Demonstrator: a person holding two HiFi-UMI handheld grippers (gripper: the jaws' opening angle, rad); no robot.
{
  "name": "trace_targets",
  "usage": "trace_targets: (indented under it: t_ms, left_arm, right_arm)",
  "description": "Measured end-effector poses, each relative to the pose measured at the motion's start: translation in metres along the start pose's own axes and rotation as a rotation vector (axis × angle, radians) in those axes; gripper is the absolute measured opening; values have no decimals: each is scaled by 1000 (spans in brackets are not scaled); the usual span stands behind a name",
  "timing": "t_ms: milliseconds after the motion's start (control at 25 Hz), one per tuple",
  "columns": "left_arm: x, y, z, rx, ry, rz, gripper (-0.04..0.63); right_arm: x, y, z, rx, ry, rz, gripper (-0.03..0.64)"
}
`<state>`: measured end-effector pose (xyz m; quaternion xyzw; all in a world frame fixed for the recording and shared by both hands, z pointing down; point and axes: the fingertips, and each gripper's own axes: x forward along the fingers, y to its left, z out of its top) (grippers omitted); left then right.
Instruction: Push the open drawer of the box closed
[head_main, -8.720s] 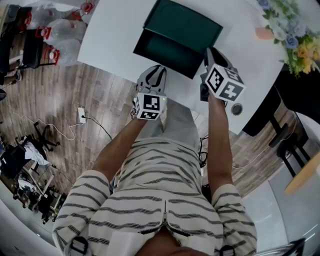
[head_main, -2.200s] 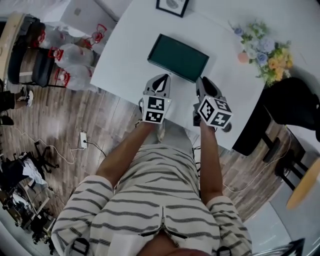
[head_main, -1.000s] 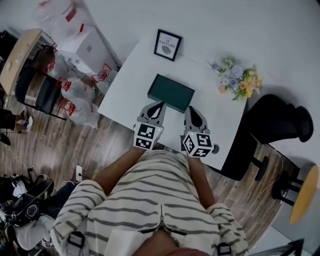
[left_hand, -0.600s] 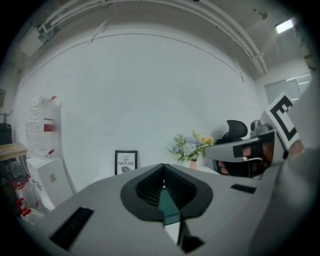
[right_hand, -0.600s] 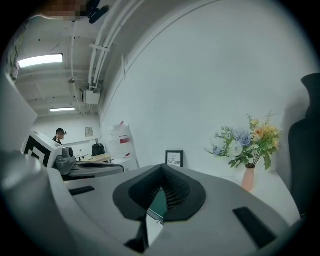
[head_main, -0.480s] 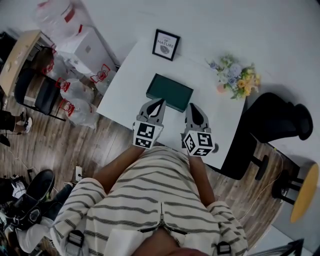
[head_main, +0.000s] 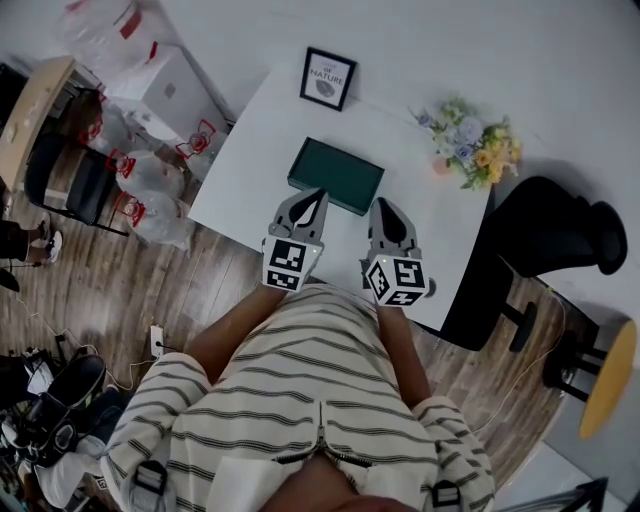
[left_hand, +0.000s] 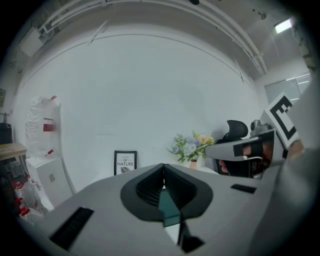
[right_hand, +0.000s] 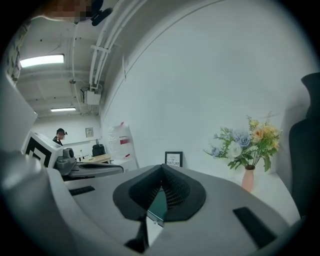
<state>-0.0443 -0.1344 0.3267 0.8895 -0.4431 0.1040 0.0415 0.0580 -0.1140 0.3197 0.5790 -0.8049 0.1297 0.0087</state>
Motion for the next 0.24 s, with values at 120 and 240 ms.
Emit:
trace_targets:
  t_ms: [120,240]
  left_arm:
    - [3,0,0,-2,-3,1,2]
    - [4,0,0,-4,-5,1,2]
  right_arm:
    - [1,-5,0,-2,-3,-6,0]
    - [1,-8,1,-5,-7,-14,0]
